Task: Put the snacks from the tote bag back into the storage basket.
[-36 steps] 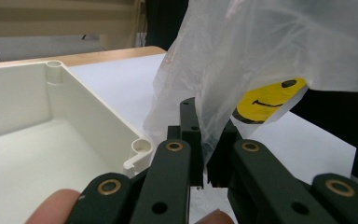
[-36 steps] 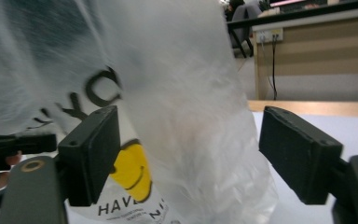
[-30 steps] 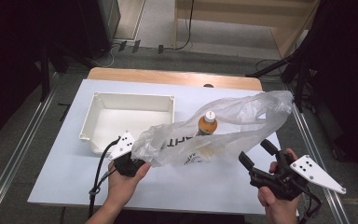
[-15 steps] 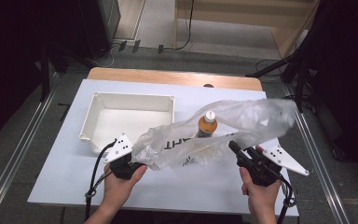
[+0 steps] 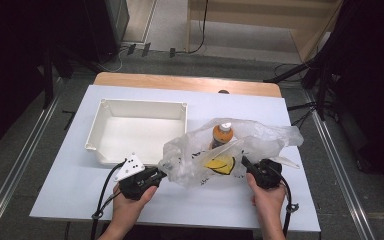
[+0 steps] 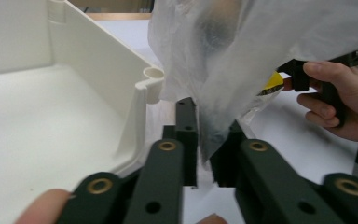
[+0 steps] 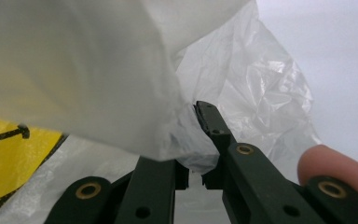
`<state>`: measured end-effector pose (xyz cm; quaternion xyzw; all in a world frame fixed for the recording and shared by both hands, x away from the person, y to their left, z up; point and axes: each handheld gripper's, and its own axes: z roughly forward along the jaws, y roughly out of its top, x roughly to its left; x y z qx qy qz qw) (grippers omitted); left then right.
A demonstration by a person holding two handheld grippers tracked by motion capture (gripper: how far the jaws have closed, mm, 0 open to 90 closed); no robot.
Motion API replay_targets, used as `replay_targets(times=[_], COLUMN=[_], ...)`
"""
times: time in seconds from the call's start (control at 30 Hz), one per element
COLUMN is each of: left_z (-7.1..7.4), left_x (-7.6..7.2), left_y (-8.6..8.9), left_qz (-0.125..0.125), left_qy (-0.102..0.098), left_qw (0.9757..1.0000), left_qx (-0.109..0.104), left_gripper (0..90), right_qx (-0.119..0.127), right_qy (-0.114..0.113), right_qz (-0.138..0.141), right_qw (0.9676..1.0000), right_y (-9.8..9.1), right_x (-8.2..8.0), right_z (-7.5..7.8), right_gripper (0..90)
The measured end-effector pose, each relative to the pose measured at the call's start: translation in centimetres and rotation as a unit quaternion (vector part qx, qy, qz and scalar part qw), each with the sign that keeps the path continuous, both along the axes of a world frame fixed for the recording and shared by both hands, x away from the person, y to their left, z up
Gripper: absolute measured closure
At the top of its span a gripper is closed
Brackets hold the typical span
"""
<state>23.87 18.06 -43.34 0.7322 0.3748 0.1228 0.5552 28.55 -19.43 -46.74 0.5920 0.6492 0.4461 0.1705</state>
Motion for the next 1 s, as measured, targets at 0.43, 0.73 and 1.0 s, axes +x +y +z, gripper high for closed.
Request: replay_targets(times=[0.43,0.73,1.0], left_z=[3.6,3.3,2.3], left_x=[-2.7,-2.0,-1.8], left_y=[-0.1,0.8,1.3], left_qz=[0.027,0.024,0.02], left_qy=[-0.048,-0.034,-0.022], left_qw=[0.9984,0.9985,0.9993], left_qx=[-0.013,-0.036,-0.02], left_gripper=[34.1,53.3,78.3], right_qx=[0.006,-0.005,-0.013], right_qy=[-0.053,-0.058,-0.044], right_qz=[0.037,0.047,0.046], right_qw=[0.9979,0.9972,0.9979], right_y=[1.9,2.5,2.7], right_x=[0.2,0.1,0.3], right_z=[1.3,1.1,-0.1], right_gripper=[82.8,81.8,81.9])
